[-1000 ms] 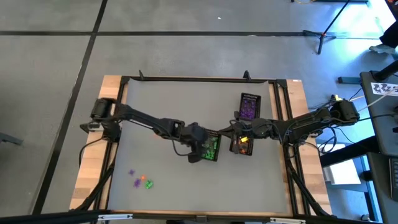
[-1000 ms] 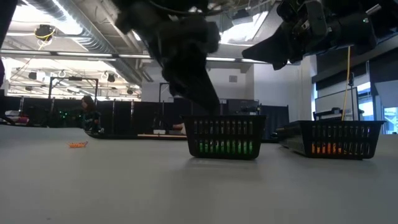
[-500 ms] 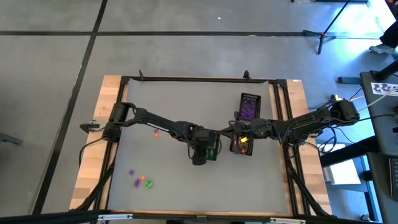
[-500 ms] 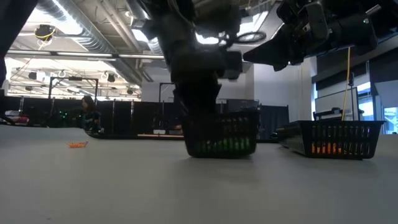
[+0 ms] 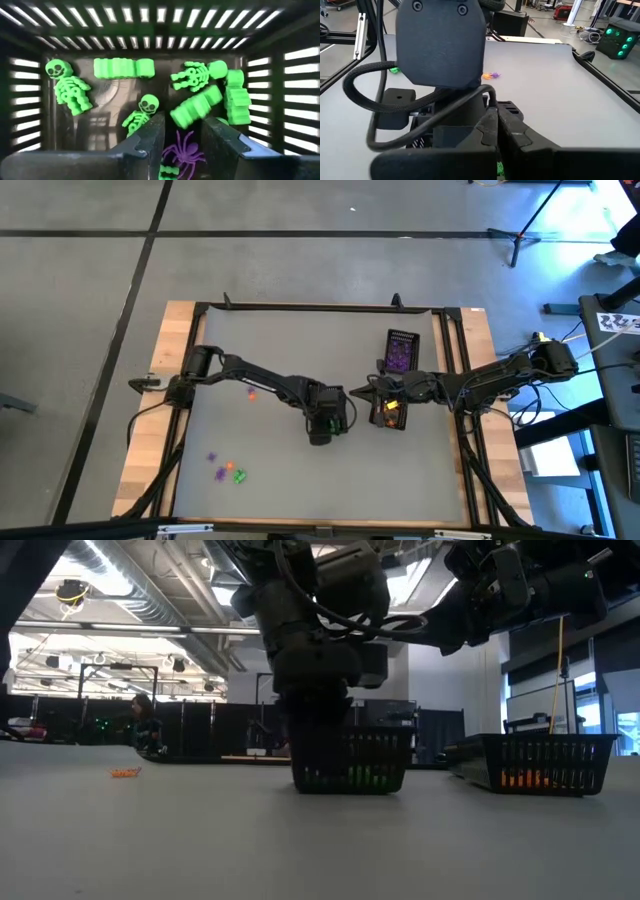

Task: Sort Halloween decoration
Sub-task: Put the purple spider toy into the top bin

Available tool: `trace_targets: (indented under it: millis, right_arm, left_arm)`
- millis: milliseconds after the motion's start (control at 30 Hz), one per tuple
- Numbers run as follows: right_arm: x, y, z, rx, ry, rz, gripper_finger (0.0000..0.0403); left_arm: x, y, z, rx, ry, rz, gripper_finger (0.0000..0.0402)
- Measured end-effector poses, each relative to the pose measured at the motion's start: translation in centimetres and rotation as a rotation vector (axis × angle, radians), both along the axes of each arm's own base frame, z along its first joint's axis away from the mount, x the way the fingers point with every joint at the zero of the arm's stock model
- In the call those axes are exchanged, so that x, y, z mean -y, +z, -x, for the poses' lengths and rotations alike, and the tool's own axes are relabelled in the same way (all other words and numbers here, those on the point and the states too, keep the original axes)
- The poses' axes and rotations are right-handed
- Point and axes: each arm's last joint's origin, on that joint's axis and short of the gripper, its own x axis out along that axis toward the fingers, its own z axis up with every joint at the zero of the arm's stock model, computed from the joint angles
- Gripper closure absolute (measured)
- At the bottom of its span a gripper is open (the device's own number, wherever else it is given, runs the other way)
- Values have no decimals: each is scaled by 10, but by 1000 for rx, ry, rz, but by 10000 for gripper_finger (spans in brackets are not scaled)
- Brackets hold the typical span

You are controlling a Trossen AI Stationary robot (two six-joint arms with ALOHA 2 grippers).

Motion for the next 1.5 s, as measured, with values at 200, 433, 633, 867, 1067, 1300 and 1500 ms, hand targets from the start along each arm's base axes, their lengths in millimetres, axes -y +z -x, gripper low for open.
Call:
trace_targets:
  millis: [200, 433, 633, 867, 1067, 1300, 1500]
  right_arm:
    - [0, 0, 0, 0, 0, 0, 402]
    - [0, 0, 0, -3, 0, 0, 402]
    - [0, 0, 0, -5, 2, 0, 402]
    - [0, -2, 0, -19, 2, 3, 402]
    - [1, -2, 4, -49, -25, 21, 402]
    - [1, -6, 5, -92, -14, 38, 402]
    - [0, -7, 5, -107, 32, 34, 402]
  left_arm:
    - [-3, 0, 2, -23, 2, -11, 351]
    - [-2, 27, -6, -50, -8, -128, 400]
    - [1, 60, -14, -46, -21, -211, 401]
    - [7, 77, -19, -14, -45, -248, 401]
    - [9, 86, -21, 24, -74, -248, 401]
    - [28, 101, -30, 196, -228, -192, 401]
    - [34, 116, -30, 292, -284, -168, 401]
